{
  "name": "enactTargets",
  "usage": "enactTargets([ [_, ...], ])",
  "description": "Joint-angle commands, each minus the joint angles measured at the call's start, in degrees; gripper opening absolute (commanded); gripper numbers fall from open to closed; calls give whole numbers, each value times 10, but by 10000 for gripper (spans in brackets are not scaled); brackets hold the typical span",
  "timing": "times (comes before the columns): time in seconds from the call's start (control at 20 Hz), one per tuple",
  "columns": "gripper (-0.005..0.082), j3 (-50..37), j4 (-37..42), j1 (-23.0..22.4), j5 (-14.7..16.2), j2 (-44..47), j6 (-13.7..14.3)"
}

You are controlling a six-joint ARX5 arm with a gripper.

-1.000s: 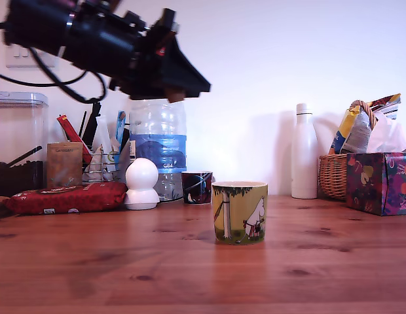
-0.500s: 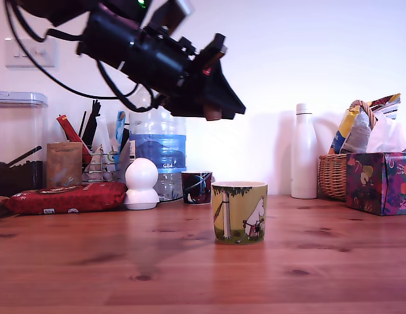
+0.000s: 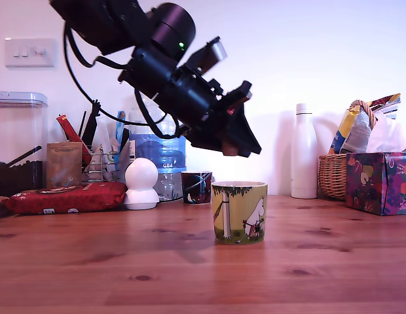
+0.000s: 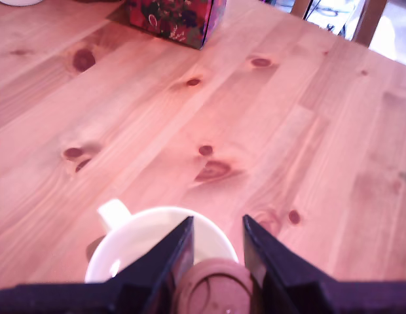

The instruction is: Pick up the coffee capsules from the table one by one and drop them inside the nearest coffee cup

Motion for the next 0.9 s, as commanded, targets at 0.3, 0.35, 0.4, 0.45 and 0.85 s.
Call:
enactTargets([
  [0.3,127,51,-35,-9,-17,50,24],
  [0.35,127,51,-33,-9,-19,50,27],
  [0.4,127,51,-30,-9,-19,50,27],
  [0.45,127,51,-28,-9,-18,50,27],
  [0.85,128,51,-28,-9,-19,50,26],
])
